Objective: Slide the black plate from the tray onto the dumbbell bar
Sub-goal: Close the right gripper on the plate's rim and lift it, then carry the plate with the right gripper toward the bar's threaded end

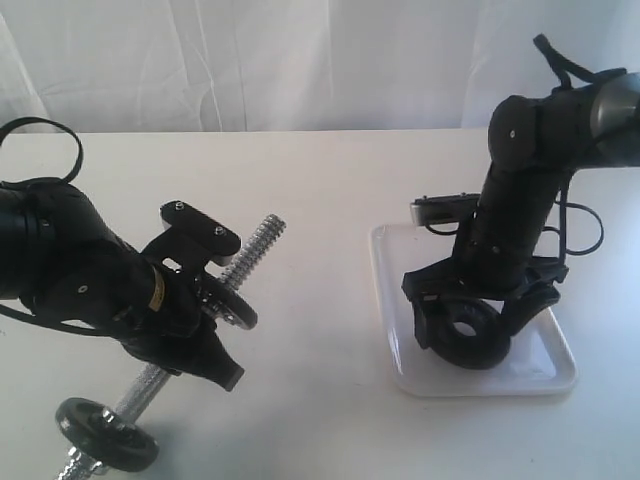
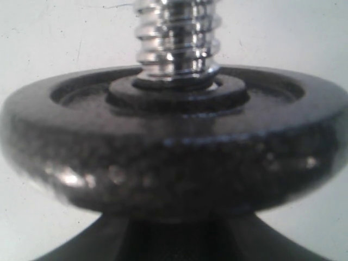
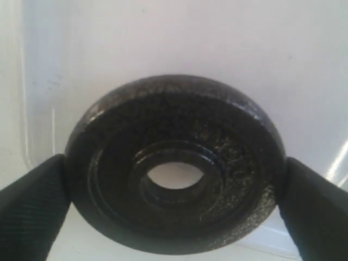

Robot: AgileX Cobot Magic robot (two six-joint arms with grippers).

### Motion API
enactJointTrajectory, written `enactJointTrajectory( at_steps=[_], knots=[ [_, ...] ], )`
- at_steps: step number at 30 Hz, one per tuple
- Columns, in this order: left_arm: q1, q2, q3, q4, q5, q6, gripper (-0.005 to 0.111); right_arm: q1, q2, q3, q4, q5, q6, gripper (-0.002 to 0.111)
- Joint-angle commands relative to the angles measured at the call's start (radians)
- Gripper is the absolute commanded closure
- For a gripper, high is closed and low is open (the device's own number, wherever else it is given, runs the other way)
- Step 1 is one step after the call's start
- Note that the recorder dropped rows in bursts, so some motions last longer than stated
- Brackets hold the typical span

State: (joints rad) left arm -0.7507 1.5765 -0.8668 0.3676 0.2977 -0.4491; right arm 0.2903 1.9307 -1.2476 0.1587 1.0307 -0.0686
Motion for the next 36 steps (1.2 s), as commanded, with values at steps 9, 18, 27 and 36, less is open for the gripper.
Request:
enactJointTrajectory(
  at_steps=[9, 18, 27, 36],
  knots=[
    [-0.072, -0.04, -0.019, 0.014, -0.043, 0.092, 0.107, -0.003, -0.14, 0.0, 0.175, -0.032, -0.134, 0.107],
    [-0.089, -0.04, -0.019, 0.014, -0.047, 0.095, 0.107, -0.003, -0.196, 0.0, 0.513, -0.016, -0.423, 0.108],
    [-0.12, -0.04, -0.019, 0.007, -0.05, 0.165, 0.107, -0.035, -0.194, -0.001, 0.642, -0.003, -0.509, 0.108],
    [-0.149, -0.04, -0.019, 0.005, -0.05, 0.222, 0.107, -0.035, -0.192, 0.004, 0.718, -0.014, -0.582, 0.108]
  ],
)
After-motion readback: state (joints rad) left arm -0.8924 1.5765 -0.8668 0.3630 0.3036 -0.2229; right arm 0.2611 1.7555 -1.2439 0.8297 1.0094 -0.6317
